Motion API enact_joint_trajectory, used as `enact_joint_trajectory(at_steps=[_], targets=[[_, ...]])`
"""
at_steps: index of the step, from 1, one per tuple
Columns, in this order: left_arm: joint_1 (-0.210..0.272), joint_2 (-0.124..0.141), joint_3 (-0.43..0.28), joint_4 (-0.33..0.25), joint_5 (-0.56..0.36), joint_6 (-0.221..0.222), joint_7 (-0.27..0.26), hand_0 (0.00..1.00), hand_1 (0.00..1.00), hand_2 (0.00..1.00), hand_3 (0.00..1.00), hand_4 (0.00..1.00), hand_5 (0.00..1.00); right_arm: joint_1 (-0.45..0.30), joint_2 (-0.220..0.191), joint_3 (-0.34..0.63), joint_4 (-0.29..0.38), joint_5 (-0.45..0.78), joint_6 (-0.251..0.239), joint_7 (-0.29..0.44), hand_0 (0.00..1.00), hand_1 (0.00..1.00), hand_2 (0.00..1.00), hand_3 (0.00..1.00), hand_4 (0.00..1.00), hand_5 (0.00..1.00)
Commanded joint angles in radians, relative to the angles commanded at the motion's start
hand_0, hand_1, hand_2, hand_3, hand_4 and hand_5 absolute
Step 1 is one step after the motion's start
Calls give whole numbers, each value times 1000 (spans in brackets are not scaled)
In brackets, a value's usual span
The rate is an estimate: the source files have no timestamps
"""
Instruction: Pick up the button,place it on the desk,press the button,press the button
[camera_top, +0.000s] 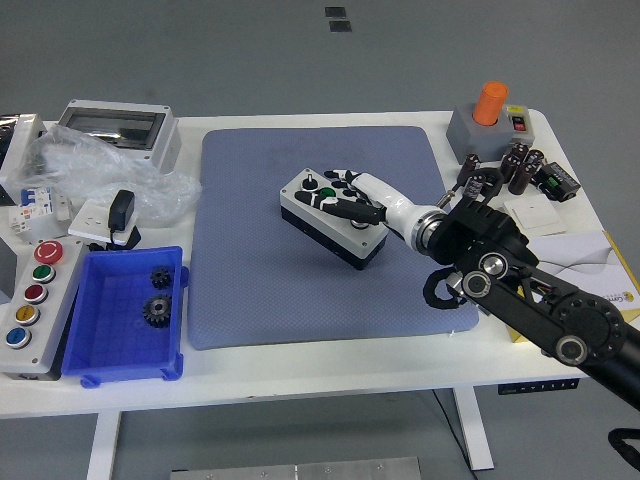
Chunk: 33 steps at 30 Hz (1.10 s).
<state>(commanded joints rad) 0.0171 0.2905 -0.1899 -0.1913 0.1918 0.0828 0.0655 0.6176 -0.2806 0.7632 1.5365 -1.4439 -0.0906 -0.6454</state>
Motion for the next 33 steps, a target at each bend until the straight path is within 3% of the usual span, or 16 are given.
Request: enact_joint_trajectory(at_steps=[7,12,18,33], targets=[[1,-1,2,0,-2,1,0,609,625,605,625,676,424,3,5,-17,-4,-220,-16,0,998,998,998,998,998,805],[4,-3,17,1,-16,3,0,609,624,604,627,676,422,47,50,-93,-108,-407,-14,0,998,998,998,998,998,804],[5,-3,23,0,-22,5,0,609,624,604,628,676,419,98,96,-124,-209,-534,-17,0,998,998,998,998,998,804],[8,-2,42,1,-37,7,-2,609,625,602,627,676,409,162,134,-179,-314,-469,23,0,998,951,971,998,998,803]])
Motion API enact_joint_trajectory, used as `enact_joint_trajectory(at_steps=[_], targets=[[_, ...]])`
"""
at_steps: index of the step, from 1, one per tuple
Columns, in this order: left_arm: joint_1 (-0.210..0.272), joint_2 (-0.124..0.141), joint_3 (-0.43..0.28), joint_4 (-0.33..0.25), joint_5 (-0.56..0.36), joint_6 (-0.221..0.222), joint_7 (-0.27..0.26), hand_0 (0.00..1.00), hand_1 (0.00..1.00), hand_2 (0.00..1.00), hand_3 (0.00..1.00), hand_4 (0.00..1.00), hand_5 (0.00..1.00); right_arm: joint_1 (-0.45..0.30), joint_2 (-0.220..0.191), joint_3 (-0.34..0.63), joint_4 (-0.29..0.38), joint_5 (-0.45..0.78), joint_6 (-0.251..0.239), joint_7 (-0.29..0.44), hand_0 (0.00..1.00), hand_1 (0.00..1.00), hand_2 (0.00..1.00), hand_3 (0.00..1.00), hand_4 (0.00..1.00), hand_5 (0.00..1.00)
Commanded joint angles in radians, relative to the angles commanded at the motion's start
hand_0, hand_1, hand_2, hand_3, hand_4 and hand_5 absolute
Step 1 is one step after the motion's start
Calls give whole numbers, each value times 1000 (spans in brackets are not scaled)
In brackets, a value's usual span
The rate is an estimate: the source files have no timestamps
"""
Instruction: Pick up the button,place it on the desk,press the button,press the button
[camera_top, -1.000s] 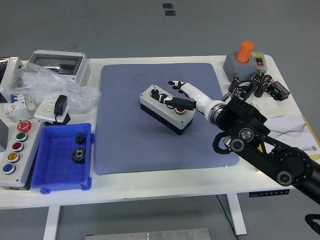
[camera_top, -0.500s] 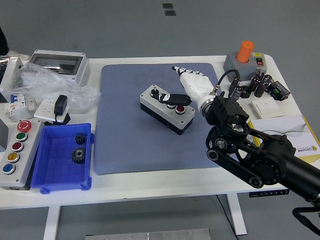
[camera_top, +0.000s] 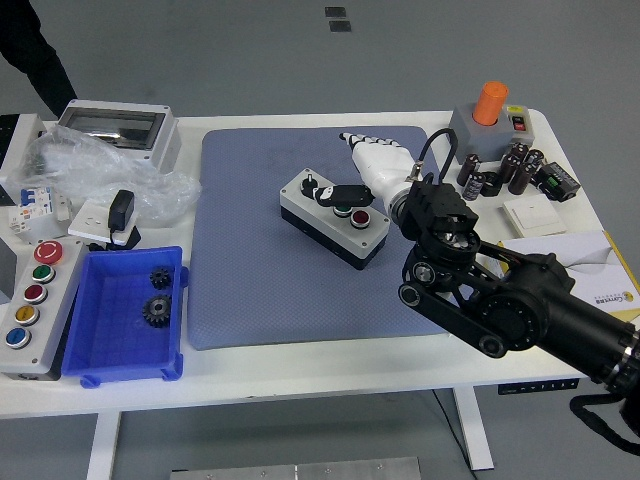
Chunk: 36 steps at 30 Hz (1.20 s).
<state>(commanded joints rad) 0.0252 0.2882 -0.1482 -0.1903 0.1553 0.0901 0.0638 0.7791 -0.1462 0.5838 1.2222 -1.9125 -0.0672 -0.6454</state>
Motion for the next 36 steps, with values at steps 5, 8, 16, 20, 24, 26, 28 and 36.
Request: enact_joint_trajectory(at_steps=[5,8,16,20,24,26,28,36], targets=[[-2,1,2,0,0,0,-2,609,624,602,626,676,406,21,9,-25,-23,-22,36,0,969,948,974,998,998,807],[-4,2,4,0,0,-1,-4,609,624,602,626,676,406,39,16,-51,-39,-24,67,0,969,948,974,998,998,807],[-5,2,12,1,-6,-4,-10,609,624,602,627,677,405,74,47,-110,-80,8,109,0,925,887,955,998,998,784],[-5,1,19,1,-12,-6,-14,609,624,601,623,674,393,91,60,-121,-125,20,107,0,925,883,963,998,998,745],[-5,1,28,1,-20,-9,-19,609,624,599,621,670,383,100,63,-127,-166,39,103,0,909,891,970,998,998,720],[-5,1,30,2,-23,-12,-22,609,624,599,621,670,383,100,66,-136,-185,54,101,0,909,891,970,998,998,720],[-5,0,32,2,-26,-14,-24,608,624,599,618,660,368,100,70,-144,-198,66,99,0,894,887,965,998,998,720],[-6,0,36,3,-33,-19,-32,605,624,596,617,648,351,106,83,-166,-232,96,72,0,890,882,958,998,998,723]])
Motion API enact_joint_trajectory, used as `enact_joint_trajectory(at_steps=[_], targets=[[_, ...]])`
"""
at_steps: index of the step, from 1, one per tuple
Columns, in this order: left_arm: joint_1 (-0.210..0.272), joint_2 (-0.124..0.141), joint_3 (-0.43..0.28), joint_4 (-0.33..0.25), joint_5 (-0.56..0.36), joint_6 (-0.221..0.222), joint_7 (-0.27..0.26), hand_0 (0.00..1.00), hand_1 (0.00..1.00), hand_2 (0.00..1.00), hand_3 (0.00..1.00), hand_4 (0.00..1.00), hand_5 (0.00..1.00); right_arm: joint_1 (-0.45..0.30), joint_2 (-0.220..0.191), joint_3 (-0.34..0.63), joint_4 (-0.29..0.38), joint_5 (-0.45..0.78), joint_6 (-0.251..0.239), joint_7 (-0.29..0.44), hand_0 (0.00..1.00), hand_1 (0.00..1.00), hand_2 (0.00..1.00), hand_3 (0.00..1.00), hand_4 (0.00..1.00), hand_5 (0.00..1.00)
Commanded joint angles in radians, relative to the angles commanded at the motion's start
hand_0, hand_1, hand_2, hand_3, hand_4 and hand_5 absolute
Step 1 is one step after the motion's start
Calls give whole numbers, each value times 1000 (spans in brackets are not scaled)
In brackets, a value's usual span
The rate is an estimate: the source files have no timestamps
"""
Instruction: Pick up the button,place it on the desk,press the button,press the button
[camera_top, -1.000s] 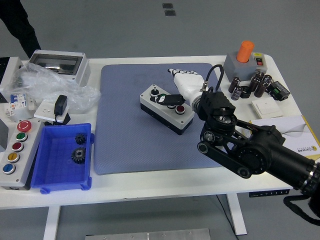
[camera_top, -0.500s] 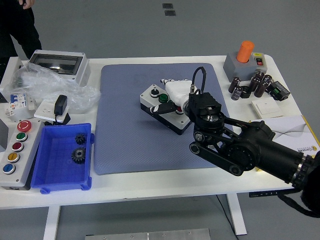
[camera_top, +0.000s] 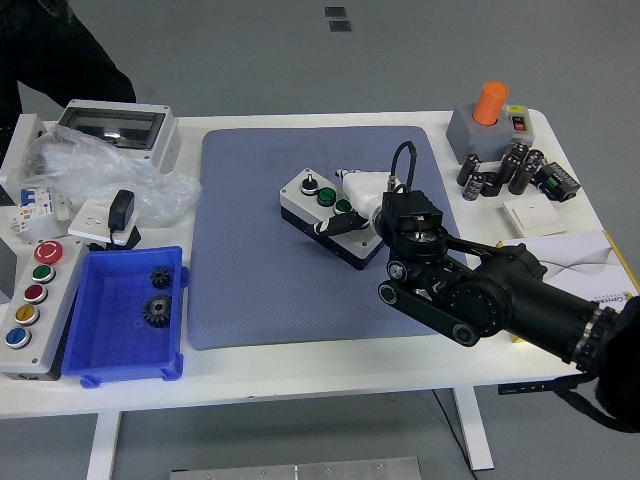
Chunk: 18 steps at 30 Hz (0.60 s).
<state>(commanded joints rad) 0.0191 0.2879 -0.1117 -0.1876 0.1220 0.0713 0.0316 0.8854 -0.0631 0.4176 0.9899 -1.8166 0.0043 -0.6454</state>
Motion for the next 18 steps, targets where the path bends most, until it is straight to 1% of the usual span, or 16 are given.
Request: enact_joint_trajectory(at_steps=[3,4,6,9,10,16,17,18], targets=[[1,0,1,0,-3,-1,-2,605,624,596,617,648,351,2,4,-8,-16,8,-34,0,890,882,958,998,998,723],[1,-1,2,0,-4,-1,-2,605,623,595,616,643,346,3,6,-11,-22,12,-46,0,804,851,927,998,998,702],[2,-1,3,0,-6,-1,-3,605,623,595,616,643,346,4,9,-17,-35,20,-61,0,804,851,927,998,998,702],[2,-1,5,0,-7,-1,-3,605,623,595,616,643,346,7,14,-31,-51,33,-68,0,804,851,927,998,998,702],[3,-1,5,0,-8,-1,-3,604,624,596,614,635,341,7,15,-35,-54,36,-69,0,541,720,806,998,998,533],[4,-2,25,1,-26,1,1,604,624,596,614,635,341,6,17,-53,-50,46,-67,0,541,720,806,998,998,533],[5,-2,28,1,-30,1,1,604,623,594,613,620,325,6,17,-55,-48,46,-67,0,355,642,725,998,998,456],[5,-1,30,1,-32,1,1,604,623,594,613,620,325,6,17,-57,-47,47,-69,0,355,642,725,998,998,456]])
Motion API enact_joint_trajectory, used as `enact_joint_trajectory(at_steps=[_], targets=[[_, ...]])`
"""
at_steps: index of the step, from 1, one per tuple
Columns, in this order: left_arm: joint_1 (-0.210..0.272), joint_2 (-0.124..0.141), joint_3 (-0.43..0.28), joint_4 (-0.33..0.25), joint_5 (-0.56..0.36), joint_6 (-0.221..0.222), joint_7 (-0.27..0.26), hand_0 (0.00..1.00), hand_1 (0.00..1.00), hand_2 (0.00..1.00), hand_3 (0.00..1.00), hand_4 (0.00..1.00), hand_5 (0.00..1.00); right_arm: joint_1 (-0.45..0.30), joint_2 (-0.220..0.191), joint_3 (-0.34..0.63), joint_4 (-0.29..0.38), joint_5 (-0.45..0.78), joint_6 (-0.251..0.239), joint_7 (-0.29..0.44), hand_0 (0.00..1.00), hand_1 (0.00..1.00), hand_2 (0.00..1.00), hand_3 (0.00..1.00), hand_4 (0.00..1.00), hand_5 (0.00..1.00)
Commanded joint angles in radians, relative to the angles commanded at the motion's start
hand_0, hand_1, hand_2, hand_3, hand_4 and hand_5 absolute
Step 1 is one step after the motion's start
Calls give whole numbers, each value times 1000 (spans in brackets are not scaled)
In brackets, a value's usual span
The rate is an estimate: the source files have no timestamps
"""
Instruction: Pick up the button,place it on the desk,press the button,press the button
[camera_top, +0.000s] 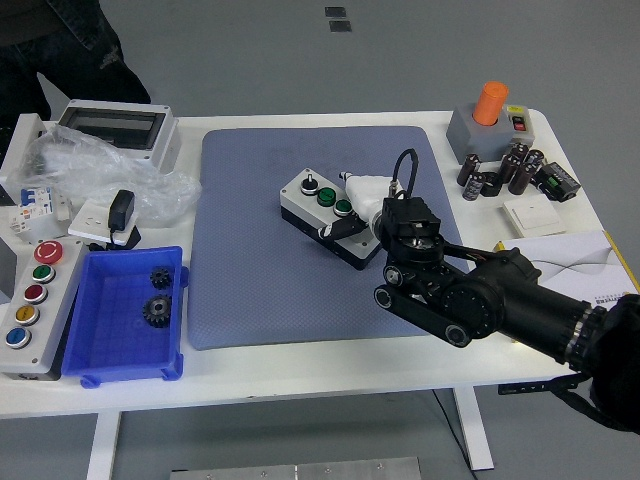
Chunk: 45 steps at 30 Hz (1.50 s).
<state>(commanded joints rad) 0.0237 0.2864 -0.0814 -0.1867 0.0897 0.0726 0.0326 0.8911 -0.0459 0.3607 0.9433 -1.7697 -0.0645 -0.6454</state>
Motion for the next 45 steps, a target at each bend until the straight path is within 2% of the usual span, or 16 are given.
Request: enact_joint_trajectory(at_steps=[4,5,9,10,15,16,21,22,27,28,34,36,39,40,45], targets=[[-1,2,4,0,-4,1,-2,604,623,594,613,620,325,1,1,-6,-3,-3,-21,0,355,642,725,998,998,456],[-1,2,4,0,-4,1,-2,604,624,596,614,614,316,2,1,-8,-5,-4,-26,0,258,585,686,998,998,443],[-2,1,4,0,-4,1,-3,604,624,596,614,614,316,3,4,-16,-13,-11,-37,0,258,585,686,998,998,443],[-3,1,5,0,-5,1,-3,604,624,595,615,613,316,3,6,-18,-15,-14,-39,0,189,517,626,912,966,404],[-3,1,4,0,-6,1,-5,604,624,595,615,613,316,3,10,-27,-15,-31,-48,0,189,517,626,912,966,404],[-4,1,5,0,-7,1,-5,603,624,596,615,614,317,3,10,-29,-13,-35,-50,0,153,466,509,736,862,295],[-4,1,2,0,-6,2,-6,603,624,596,615,614,317,6,6,-42,-1,-46,-49,0,153,466,509,736,862,295],[-4,1,2,0,-6,2,-7,603,624,596,616,613,319,6,5,-44,1,-46,-49,0,139,422,409,446,764,302],[-4,1,1,0,-7,3,-9,603,624,596,616,613,319,7,-2,-60,12,-45,-50,0,139,422,409,446,764,302],[-4,1,0,0,-6,3,-10,603,624,596,616,611,322,7,-3,-63,13,-43,-52,0,179,437,405,390,711,186],[-4,0,-3,0,-5,4,-12,603,624,596,616,611,322,4,-14,-87,25,-34,-70,0,179,437,405,390,711,186],[-4,0,-3,0,-6,5,-12,602,624,597,616,612,330,3,-22,-98,34,-33,-76,0,185,441,402,358,694,192],[-3,0,-3,0,-7,6,-13,602,624,597,616,612,330,5,-42,-120,59,-38,-88,0,185,441,402,358,694,192],[-2,0,-3,0,-7,6,-13,603,624,597,616,615,338,7,-50,-127,69,-40,-93,0,220,456,390,334,700,94],[-2,1,-5,0,-6,7,-14,603,624,597,616,615,338,23,-87,-183,115,-47,-125,37,220,456,390,334,700,94]])
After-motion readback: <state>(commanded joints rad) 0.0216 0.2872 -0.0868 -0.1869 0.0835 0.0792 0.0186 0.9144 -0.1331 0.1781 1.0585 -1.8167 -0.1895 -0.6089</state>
